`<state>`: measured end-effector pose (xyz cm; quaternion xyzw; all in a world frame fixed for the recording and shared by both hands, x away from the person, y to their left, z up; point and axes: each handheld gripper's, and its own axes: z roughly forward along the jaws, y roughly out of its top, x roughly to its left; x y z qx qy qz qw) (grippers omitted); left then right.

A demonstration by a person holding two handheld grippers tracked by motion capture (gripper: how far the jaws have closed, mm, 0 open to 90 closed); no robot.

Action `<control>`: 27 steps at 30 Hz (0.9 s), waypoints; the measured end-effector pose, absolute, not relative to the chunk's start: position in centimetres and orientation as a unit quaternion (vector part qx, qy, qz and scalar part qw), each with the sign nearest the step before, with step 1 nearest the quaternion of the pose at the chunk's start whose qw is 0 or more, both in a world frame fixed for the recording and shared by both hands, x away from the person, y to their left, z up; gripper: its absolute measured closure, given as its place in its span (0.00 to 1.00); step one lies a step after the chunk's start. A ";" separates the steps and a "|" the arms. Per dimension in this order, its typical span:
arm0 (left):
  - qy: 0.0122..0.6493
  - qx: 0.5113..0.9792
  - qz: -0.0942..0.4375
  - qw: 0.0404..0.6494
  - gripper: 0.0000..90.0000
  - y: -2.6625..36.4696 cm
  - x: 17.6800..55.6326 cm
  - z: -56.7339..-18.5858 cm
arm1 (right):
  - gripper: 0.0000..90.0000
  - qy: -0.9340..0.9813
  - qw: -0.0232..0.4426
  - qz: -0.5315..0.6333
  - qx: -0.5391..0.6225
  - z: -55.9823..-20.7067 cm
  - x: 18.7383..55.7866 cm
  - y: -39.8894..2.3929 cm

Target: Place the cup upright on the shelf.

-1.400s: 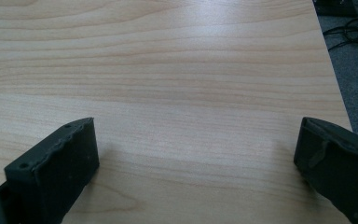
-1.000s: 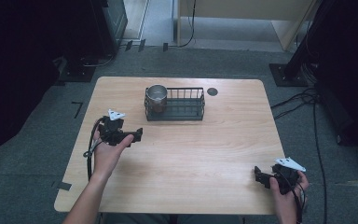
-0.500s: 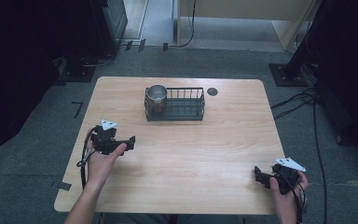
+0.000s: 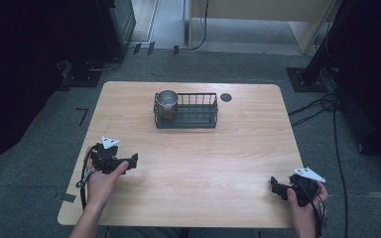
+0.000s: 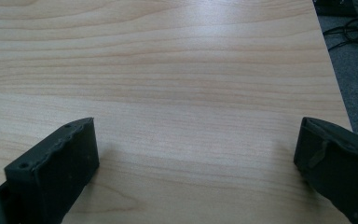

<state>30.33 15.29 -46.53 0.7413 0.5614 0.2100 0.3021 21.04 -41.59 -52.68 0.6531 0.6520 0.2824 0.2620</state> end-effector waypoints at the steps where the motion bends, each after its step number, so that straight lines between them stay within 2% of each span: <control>1: 0.563 0.740 0.210 0.302 0.00 15.5 30.1 -46.6 | 0.00 0.652 0.262 0.282 0.653 -52.7 21.0 -41.6; 27: 0.580 0.734 0.217 0.278 0.00 20.2 26.2 -49.5 | 0.00 0.653 0.263 0.282 0.652 -52.7 21.0 -41.6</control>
